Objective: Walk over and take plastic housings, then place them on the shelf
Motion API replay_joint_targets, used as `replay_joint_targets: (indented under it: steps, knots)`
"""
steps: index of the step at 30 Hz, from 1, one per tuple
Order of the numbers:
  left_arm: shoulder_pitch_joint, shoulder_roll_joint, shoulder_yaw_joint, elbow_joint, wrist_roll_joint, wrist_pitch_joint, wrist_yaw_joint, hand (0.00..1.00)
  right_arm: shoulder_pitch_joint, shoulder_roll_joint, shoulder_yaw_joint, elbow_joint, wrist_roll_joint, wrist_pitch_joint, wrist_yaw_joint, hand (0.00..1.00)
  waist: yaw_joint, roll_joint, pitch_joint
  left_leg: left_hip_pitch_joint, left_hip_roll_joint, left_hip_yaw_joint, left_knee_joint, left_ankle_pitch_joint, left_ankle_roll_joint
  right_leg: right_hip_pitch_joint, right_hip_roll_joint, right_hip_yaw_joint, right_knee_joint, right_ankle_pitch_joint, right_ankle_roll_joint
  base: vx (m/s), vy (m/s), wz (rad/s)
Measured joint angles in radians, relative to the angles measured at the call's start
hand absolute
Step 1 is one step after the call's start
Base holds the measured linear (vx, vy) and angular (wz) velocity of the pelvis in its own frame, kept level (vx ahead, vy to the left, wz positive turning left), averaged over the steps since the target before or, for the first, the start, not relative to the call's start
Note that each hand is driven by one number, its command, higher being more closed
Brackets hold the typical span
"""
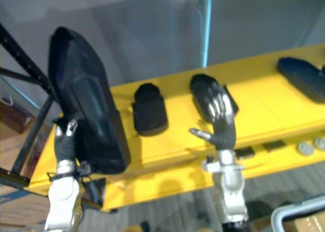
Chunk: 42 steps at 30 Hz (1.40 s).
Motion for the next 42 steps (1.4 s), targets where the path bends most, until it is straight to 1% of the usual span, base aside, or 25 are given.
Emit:
replay_joint_targets:
  steps: [2, 3, 5, 7, 8, 9, 10, 11, 12, 13, 16, 18, 19, 21, 22, 24, 25, 27, 28, 30, 33, 35, 37, 39, 42]
  knots:
    - [-0.001, -0.003, 0.028, -0.002, 0.0, 0.027, 0.027, 1.0, 0.003, 0.02, 0.011, -0.023, -0.031, 0.0, -0.051, 0.0, 0.006, -0.017, -0.01, 0.013, -0.001, 0.02, -0.016, 0.001, 0.002, 0.007, 0.0, -0.066, -0.036, 0.046, 0.007, 0.03, 0.083, -0.21]
    - [-0.002, -0.003, 0.031, -0.002, 0.0, 0.041, 0.039, 1.0, 0.007, 0.024, 0.012, -0.036, -0.047, 0.0, -0.066, 0.0, 0.003, -0.017, -0.01, 0.013, -0.003, 0.018, -0.02, 0.001, 0.002, 0.013, -0.001, -0.094, -0.043, 0.051, 0.004, 0.0, 0.036, -0.05]
    - [0.003, -0.005, 0.031, -0.014, 0.002, 0.063, 0.054, 1.0, 0.009, 0.023, 0.011, -0.04, -0.071, 0.008, -0.099, 0.0, 0.004, -0.014, -0.01, 0.018, -0.015, 0.019, -0.045, 0.011, 0.005, 0.013, -0.006, -0.13, -0.052, 0.048, -0.001, -0.03, -0.004, 0.04]
    - [0.012, -0.006, 0.055, -0.054, 0.012, 0.089, 0.068, 1.0, 0.031, 0.022, -0.005, -0.044, -0.105, 0.036, -0.155, 0.0, 0.003, -0.005, -0.011, 0.028, -0.024, 0.022, -0.114, 0.051, -0.004, 0.013, -0.007, -0.164, -0.083, 0.03, -0.002, -0.05, -0.038, 0.03]
    - [0.015, -0.006, 0.071, -0.066, 0.022, 0.097, 0.068, 1.0, 0.038, 0.021, -0.018, -0.049, -0.11, 0.046, -0.17, 0.0, 0.0, -0.006, -0.013, 0.03, -0.024, 0.022, -0.13, 0.063, -0.005, 0.012, -0.006, -0.173, -0.091, 0.025, 0.005, -0.05, -0.074, 0.12]
    - [0.019, -0.008, 0.088, -0.079, 0.024, 0.12, 0.066, 1.0, 0.054, 0.021, -0.053, -0.056, -0.13, 0.057, -0.194, 0.0, -0.006, 0.014, -0.013, 0.031, -0.018, 0.02, -0.156, 0.082, -0.009, 0.01, 0.004, -0.184, -0.096, 0.027, 0.006, -0.04, -0.079, 0.07]
    - [0.027, -0.008, 0.124, -0.088, 0.029, 0.17, 0.066, 1.0, 0.083, 0.016, -0.137, -0.068, -0.16, 0.081, -0.247, 0.0, -0.006, 0.048, -0.016, 0.048, -0.007, 0.024, -0.2, 0.107, -0.016, 0.004, 0.019, -0.184, -0.097, 0.027, 0.006, -0.04, -0.094, 0.05]
    - [0.031, -0.008, 0.146, -0.087, 0.028, 0.191, 0.066, 1.0, 0.091, 0.012, -0.174, -0.068, -0.178, 0.092, -0.273, 0.0, -0.006, 0.06, -0.019, 0.052, -0.002, 0.025, -0.208, 0.112, -0.018, 0.004, 0.025, -0.184, -0.097, 0.028, 0.005, -0.01, -0.08, -0.14]
    - [0.041, -0.008, 0.191, -0.087, 0.02, 0.227, 0.065, 1.0, 0.11, 0.003, -0.246, -0.068, -0.201, 0.112, -0.317, 0.0, -0.007, 0.074, -0.02, 0.06, 0.009, 0.036, -0.208, 0.114, -0.022, 0.006, 0.034, -0.176, -0.1, 0.029, 0.003, 0.0, -0.06, -0.21]
    - [0.051, -0.007, 0.237, -0.085, 0.017, 0.252, 0.064, 1.0, 0.136, -0.005, -0.313, -0.068, -0.224, 0.122, -0.351, 0.0, -0.008, 0.083, -0.026, 0.064, 0.018, 0.045, -0.208, 0.111, -0.025, 0.006, 0.044, -0.168, -0.105, 0.031, 0.0, 0.01, -0.05, -0.22]
    - [0.053, 0.005, 0.301, -0.046, 0.007, 0.289, 0.059, 1.0, 0.185, -0.017, -0.442, -0.055, -0.29, 0.127, -0.441, 0.0, -0.016, 0.088, -0.03, 0.065, 0.023, 0.053, -0.208, 0.111, -0.026, 0.004, 0.05, -0.158, -0.116, 0.035, -0.006, -0.01, -0.024, -0.13]
    - [0.051, 0.063, 0.337, 0.058, -0.02, 0.327, 0.058, 1.0, 0.205, -0.018, -0.537, 0.039, -0.349, 0.127, -0.53, 0.0, -0.032, 0.083, -0.028, 0.077, 0.024, 0.076, -0.208, 0.108, -0.029, 0.001, 0.05, -0.143, -0.116, 0.038, -0.008, -0.03, 0.016, -0.23]
    - [0.046, 0.088, 0.341, 0.092, -0.02, 0.341, 0.058, 1.0, 0.214, -0.018, -0.555, 0.075, -0.351, 0.127, -0.547, 0.0, -0.034, 0.081, -0.029, 0.079, 0.025, 0.08, -0.208, 0.108, -0.029, 0.001, 0.05, -0.138, -0.116, 0.038, -0.008, -0.04, 0.017, -0.21]
    - [-0.001, 0.2, 0.345, 0.259, -0.023, 0.376, 0.059, 1.0, 0.24, -0.018, -0.642, 0.244, -0.34, 0.129, -0.584, 0.0, -0.036, 0.075, -0.032, 0.082, 0.025, 0.093, -0.208, 0.107, -0.029, -0.004, 0.05, -0.125, -0.116, 0.041, -0.009, -0.05, 0.017, -0.14]
    - [-0.013, 0.226, 0.347, 0.294, -0.024, 0.382, 0.059, 1.0, 0.247, -0.019, -0.662, 0.286, -0.328, 0.131, -0.584, 0.0, -0.038, 0.075, -0.032, 0.082, 0.025, 0.094, -0.208, 0.107, -0.029, -0.004, 0.05, -0.124, -0.116, 0.041, -0.009, -0.06, 0.019, -0.1]
    - [-0.055, 0.312, 0.367, 0.416, -0.053, 0.387, 0.051, 1.0, 0.272, -0.035, -0.702, 0.468, -0.282, 0.152, -0.574, 0.0, -0.038, 0.075, -0.031, 0.092, 0.025, 0.106, -0.214, 0.103, -0.028, -0.002, 0.05, -0.114, -0.116, 0.041, -0.01, -0.04, 0.017, -0.12]
    - [-0.063, 0.328, 0.372, 0.433, -0.06, 0.388, 0.043, 1.0, 0.278, -0.039, -0.705, 0.512, -0.274, 0.16, -0.573, 0.0, -0.036, 0.076, -0.032, 0.095, 0.026, 0.11, -0.214, 0.102, -0.028, -0.002, 0.05, -0.111, -0.115, 0.04, -0.01, -0.04, 0.015, -0.18]
    - [-0.081, 0.389, 0.37, 0.465, -0.065, 0.402, -0.008, 1.0, 0.293, -0.042, -0.713, 0.646, -0.244, 0.186, -0.543, 0.0, -0.034, 0.082, -0.035, 0.096, 0.026, 0.127, -0.215, 0.091, -0.029, -0.003, 0.05, -0.099, -0.116, 0.038, -0.014, -0.03, 0.016, -0.14]
    - [-0.091, 0.401, 0.366, 0.474, -0.064, 0.403, -0.026, 1.0, 0.3, -0.041, -0.713, 0.667, -0.232, 0.198, -0.53, 0.0, -0.035, 0.084, -0.036, 0.096, 0.026, 0.128, -0.215, 0.09, -0.028, -0.003, 0.049, -0.099, -0.116, 0.038, -0.015, -0.01, 0.015, -0.04]
    - [-0.141, 0.434, 0.346, 0.511, -0.057, 0.411, -0.075, 1.0, 0.313, -0.041, -0.712, 0.729, -0.212, 0.241, -0.485, 0.0, -0.035, 0.088, -0.039, 0.096, 0.027, 0.131, -0.215, 0.089, -0.028, -0.003, 0.05, -0.099, -0.116, 0.037, -0.015, 0.0, 0.0, 0.0]
    - [-0.214, 0.474, 0.262, 0.584, -0.048, 0.419, -0.134, 1.0, 0.315, -0.04, -0.706, 0.805, -0.204, 0.28, -0.422, 0.0, -0.034, 0.088, -0.039, 0.096, 0.028, 0.131, -0.215, 0.091, -0.028, -0.003, 0.05, -0.101, -0.116, 0.037, -0.017, 0.0, 0.0, 0.0]
    - [-0.276, 0.509, 0.182, 0.66, -0.038, 0.421, -0.181, 1.0, 0.312, -0.038, -0.684, 0.851, -0.194, 0.287, -0.367, 0.0, -0.034, 0.083, -0.036, 0.096, 0.027, 0.13, -0.215, 0.096, -0.028, -0.003, 0.049, -0.101, -0.116, 0.037, -0.017, 0.0, 0.0, 0.0]
    - [-0.332, 0.531, 0.129, 0.703, -0.027, 0.426, -0.214, 1.0, 0.312, -0.036, -0.665, 0.876, -0.194, 0.287, -0.333, 0.0, -0.035, 0.073, -0.03, 0.096, 0.025, 0.13, -0.215, 0.095, -0.028, -0.003, 0.049, -0.101, -0.12, 0.037, -0.017, 0.0, 0.0, 0.0]
    - [-0.372, 0.552, 0.084, 0.737, -0.007, 0.436, -0.236, 1.0, 0.311, -0.036, -0.663, 0.893, -0.187, 0.286, -0.31, 0.0, -0.037, 0.068, -0.032, 0.097, 0.024, 0.13, -0.215, 0.096, -0.029, -0.004, 0.048, -0.1, -0.124, 0.038, -0.015, 0.02, 0.003, 0.0]
    - [-0.423, 0.581, 0.044, 0.811, 0.023, 0.463, -0.266, 1.0, 0.307, -0.043, -0.641, 0.915, -0.174, 0.285, -0.286, 0.0, -0.046, 0.07, -0.031, 0.097, 0.022, 0.133, -0.214, 0.096, -0.029, -0.003, 0.048, -0.099, -0.131, 0.041, -0.011, 0.03, 0.003, 0.0]
